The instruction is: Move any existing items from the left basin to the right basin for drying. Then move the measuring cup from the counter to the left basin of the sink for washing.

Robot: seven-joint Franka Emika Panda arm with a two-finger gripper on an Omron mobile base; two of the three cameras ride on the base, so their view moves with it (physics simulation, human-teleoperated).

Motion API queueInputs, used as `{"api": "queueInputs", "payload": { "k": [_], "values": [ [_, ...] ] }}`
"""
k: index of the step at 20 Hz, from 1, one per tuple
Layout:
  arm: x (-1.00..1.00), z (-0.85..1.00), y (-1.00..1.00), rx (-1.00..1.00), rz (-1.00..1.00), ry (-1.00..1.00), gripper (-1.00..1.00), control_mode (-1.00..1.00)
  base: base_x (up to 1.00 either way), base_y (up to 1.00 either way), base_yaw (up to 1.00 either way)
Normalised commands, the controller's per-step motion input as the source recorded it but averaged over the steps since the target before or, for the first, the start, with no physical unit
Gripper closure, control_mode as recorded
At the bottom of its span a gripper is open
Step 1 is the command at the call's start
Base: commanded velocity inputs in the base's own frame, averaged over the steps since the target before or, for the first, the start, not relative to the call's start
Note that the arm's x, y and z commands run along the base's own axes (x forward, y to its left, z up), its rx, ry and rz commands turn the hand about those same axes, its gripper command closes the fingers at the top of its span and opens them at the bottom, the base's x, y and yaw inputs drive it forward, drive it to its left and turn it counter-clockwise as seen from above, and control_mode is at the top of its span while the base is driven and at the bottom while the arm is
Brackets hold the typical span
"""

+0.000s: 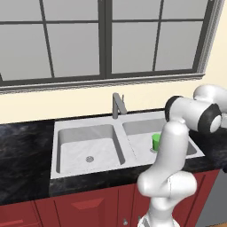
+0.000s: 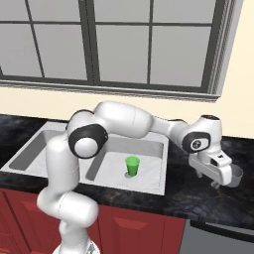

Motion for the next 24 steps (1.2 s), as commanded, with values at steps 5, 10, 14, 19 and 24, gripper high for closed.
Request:
{"api": "queueInputs", "payload": {
  "k": [5,10,14,19,24],
  "values": [
    [0.24,-0.12,-0.23,0.01,0.04,-0.01,-1.00,-1.00,0.00,0.00,0.00],
    [0.29,-0.25,-0.13,0.00,0.03,0.00,-1.00,-1.00,0.00,0.00,0.00],
    [0.26,-0.27,-0.13,0.00,0.02,0.00,-1.00,-1.00,0.00,0.00,0.00],
    [0.06,-0.25,-0.15,0.00,0.03,-0.01,-1.00,-1.00,0.00,0.00,0.00],
    [0.01,-0.31,-0.03,0.00,0.04,0.00,-1.00,-1.00,0.00,0.00,0.00]
  ]
}}
